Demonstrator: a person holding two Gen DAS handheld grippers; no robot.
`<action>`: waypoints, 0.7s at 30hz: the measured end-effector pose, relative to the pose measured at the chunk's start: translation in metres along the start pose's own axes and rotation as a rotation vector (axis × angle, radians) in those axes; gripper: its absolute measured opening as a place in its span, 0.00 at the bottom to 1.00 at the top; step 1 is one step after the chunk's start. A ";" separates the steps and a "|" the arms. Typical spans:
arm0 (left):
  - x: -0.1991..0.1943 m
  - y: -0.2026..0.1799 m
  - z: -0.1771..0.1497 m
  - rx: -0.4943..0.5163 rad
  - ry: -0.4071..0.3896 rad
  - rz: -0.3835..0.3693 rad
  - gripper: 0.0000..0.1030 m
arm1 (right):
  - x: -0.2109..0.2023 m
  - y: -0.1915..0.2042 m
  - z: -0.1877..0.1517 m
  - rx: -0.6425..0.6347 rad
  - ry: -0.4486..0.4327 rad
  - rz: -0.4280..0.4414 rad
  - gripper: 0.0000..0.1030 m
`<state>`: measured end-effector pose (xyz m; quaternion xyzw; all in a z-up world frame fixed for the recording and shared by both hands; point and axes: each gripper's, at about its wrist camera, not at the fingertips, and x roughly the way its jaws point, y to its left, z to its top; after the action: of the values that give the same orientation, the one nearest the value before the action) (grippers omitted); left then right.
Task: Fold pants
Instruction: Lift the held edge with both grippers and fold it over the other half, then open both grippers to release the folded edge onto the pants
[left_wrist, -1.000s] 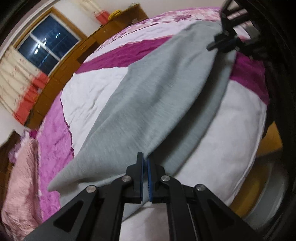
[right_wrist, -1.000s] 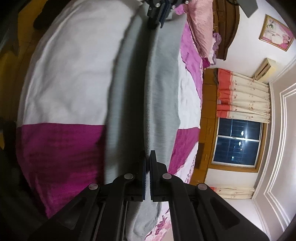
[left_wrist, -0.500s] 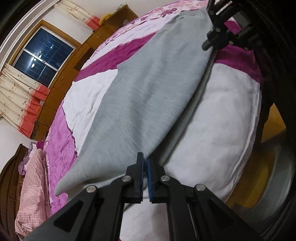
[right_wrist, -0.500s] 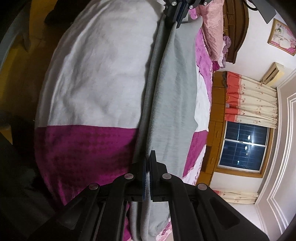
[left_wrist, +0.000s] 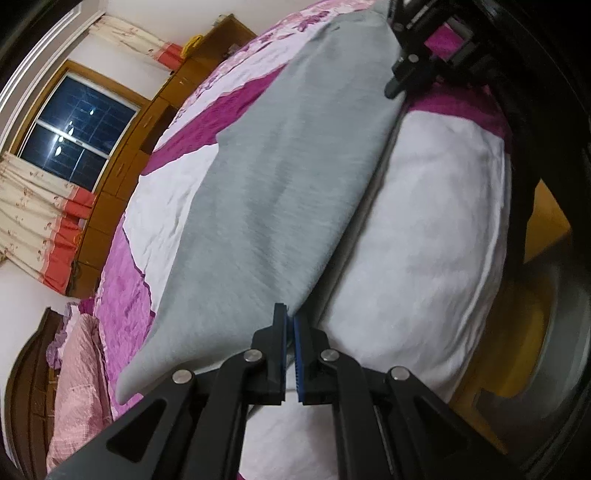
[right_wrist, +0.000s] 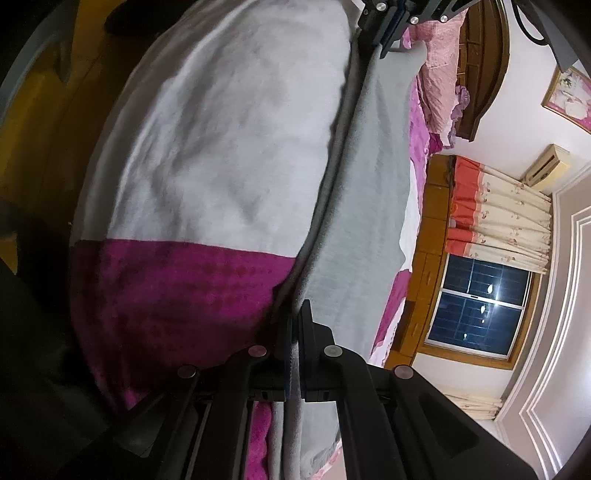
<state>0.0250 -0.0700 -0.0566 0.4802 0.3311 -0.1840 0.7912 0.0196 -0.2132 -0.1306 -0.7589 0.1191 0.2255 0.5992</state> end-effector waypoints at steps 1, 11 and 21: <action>0.001 -0.001 -0.001 0.003 0.002 0.000 0.03 | 0.000 -0.001 -0.001 0.003 -0.001 0.002 0.00; -0.010 0.033 0.004 -0.233 0.036 -0.125 0.14 | -0.009 -0.031 0.000 0.112 0.014 0.082 0.02; -0.025 0.073 0.034 -0.578 -0.045 -0.230 0.49 | -0.016 -0.126 -0.055 0.801 -0.107 0.406 0.23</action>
<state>0.0636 -0.0660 0.0187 0.1905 0.4042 -0.1815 0.8760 0.0729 -0.2358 -0.0051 -0.4157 0.3123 0.3135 0.7946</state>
